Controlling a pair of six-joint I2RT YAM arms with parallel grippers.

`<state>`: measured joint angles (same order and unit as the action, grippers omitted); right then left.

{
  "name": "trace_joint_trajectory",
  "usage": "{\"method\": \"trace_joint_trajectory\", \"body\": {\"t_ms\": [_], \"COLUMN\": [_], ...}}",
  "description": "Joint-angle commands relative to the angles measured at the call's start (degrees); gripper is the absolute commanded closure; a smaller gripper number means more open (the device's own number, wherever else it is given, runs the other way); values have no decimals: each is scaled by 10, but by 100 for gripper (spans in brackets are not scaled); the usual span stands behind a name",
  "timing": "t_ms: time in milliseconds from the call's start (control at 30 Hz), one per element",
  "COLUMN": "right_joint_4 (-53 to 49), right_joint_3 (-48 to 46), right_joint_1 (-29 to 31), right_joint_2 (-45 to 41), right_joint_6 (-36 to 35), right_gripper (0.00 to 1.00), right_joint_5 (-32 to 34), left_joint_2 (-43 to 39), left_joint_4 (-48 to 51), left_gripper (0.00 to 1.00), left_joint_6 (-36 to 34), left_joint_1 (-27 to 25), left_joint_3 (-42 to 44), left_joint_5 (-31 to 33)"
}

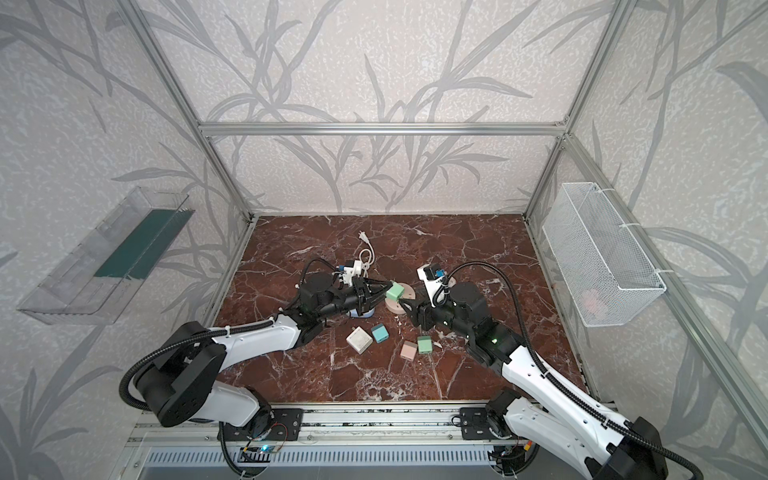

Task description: Insert the plug

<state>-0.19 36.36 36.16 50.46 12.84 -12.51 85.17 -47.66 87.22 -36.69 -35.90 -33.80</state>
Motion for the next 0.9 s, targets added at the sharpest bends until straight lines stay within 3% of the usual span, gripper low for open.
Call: {"method": "trace_joint_trajectory", "body": {"t_ms": [0,867], "right_joint_4": [24,133], "right_joint_3": [-6,-30], "right_joint_1": [-4,10], "right_joint_2": [-5,65], "right_joint_6": [-8,-64], "right_gripper": [36,38], "right_joint_5": [-29,-20], "left_joint_2": [14,-38], "left_joint_4": [-103,-45], "left_gripper": [100,100], "left_joint_6": [65,53], "left_joint_1": [0,-10], "left_joint_3": [14,15], "left_joint_5": [-19,-19]}}
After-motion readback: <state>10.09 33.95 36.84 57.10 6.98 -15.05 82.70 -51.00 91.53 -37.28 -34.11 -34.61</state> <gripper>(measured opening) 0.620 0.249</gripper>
